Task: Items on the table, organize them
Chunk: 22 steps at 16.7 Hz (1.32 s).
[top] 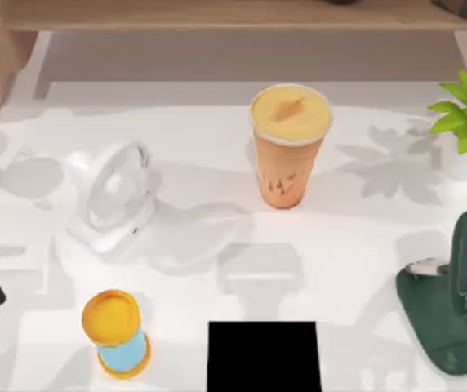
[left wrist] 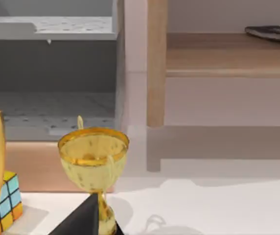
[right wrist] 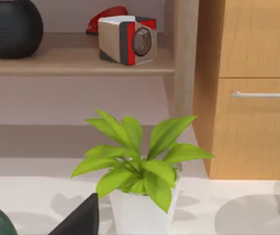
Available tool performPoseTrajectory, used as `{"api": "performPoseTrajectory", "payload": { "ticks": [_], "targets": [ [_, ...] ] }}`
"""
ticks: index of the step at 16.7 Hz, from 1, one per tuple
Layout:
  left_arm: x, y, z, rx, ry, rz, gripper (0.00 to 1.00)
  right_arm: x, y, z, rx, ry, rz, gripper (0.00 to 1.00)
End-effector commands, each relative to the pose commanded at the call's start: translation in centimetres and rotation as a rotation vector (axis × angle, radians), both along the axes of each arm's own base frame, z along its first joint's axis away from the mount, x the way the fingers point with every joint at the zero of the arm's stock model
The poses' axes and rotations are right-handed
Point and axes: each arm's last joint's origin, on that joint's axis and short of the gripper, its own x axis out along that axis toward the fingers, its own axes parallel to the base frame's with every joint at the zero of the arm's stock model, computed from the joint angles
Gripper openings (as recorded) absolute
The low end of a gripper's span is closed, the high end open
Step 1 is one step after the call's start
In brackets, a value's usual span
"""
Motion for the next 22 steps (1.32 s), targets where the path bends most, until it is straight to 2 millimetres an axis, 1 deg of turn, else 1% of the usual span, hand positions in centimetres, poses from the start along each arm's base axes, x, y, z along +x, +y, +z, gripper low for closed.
{"api": "performPoseTrajectory", "payload": {
  "ticks": [3, 5, 8, 11, 13, 16, 19, 22],
  "targets": [
    [0.0, 0.0, 0.0, 0.0, 0.0, 0.0, 1.0, 0.0, 0.0, 0.2, -0.01, 0.007, -0.004, 1.0],
    [0.0, 0.0, 0.0, 0.0, 0.0, 0.0, 1.0, 0.1, -0.2, 1.0, -0.062, 0.045, -0.018, 1.0],
    [0.0, 0.0, 0.0, 0.0, 0.0, 0.0, 1.0, 0.6, -0.5, 3.0, -0.215, 0.167, -0.034, 1.0],
    [0.0, 0.0, 0.0, 0.0, 0.0, 0.0, 1.0, 2.1, -1.0, 5.2, -0.449, 0.364, -0.003, 1.0],
    [0.0, 0.0, 0.0, 0.0, 0.0, 0.0, 1.0, 3.8, -1.5, 6.4, -0.637, 0.525, 0.067, 1.0],
    [0.0, 0.0, 0.0, 0.0, 0.0, 0.0, 1.0, 7.2, -2.6, 7.4, -0.913, 0.769, 0.265, 1.0],
    [0.0, 0.0, 0.0, 0.0, 0.0, 0.0, 1.0, 10.9, -4.0, 7.5, -1.118, 0.958, 0.536, 1.0],
    [0.0, 0.0, 0.0, 0.0, 0.0, 0.0, 1.0, 14.4, -5.7, 6.9, -1.248, 1.066, 0.821, 1.0]
  ]
}}
